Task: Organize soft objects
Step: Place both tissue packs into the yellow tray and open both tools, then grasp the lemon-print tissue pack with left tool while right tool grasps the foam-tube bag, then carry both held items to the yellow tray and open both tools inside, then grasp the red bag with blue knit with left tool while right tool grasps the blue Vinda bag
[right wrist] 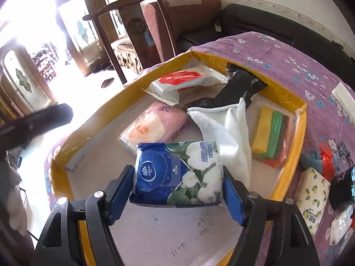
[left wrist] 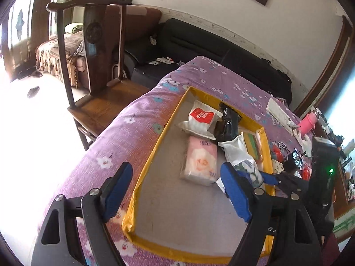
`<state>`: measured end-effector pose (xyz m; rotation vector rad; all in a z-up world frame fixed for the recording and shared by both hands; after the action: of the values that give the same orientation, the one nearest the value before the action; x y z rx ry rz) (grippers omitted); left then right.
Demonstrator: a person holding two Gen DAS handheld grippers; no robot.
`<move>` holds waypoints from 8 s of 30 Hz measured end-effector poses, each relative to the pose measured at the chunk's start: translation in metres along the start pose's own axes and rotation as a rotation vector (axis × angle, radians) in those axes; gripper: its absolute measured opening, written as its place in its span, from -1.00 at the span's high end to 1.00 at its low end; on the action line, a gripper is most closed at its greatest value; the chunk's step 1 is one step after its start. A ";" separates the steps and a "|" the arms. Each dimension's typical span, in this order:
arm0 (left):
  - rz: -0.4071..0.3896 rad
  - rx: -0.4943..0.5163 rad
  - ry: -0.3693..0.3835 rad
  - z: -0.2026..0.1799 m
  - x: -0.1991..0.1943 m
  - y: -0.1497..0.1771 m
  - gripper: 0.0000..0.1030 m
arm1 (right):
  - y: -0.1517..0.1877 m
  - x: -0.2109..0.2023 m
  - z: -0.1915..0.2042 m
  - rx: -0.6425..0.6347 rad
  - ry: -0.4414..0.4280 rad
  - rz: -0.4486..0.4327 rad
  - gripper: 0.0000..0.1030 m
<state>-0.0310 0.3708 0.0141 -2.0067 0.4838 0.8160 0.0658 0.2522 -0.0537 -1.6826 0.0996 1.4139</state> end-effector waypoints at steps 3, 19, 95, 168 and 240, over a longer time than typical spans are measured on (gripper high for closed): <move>0.002 -0.035 0.001 0.005 -0.005 0.006 -0.57 | 0.001 -0.014 0.000 0.001 0.016 -0.025 -0.55; 0.006 0.102 0.073 -0.072 -0.050 0.067 -0.63 | 0.059 -0.121 -0.031 0.056 0.152 -0.140 -0.63; 0.238 0.355 0.256 -0.267 0.093 0.188 -0.12 | 0.264 -0.224 -0.341 1.040 0.198 -0.324 -0.79; 0.113 0.103 -0.042 -0.011 0.059 0.025 -0.24 | 0.049 -0.058 0.016 0.187 -0.102 0.034 0.18; 0.260 0.470 0.077 -0.236 0.041 0.192 -0.64 | 0.185 -0.169 -0.274 0.499 0.416 -0.188 -0.45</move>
<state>-0.0340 0.0681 -0.0363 -1.5616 0.9051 0.7014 0.1064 -0.1166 -0.0397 -1.4885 0.4744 0.7977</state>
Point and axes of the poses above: each gripper's, at about its wrist camera, not at the fingertips, and x roughly the way its jaws point, z to its left, y to its underside, the point moved 10 cm from there along x, roughly the way its jaws point, and after that the axes turned 7 degrees about -x, right-handed, at the moved point
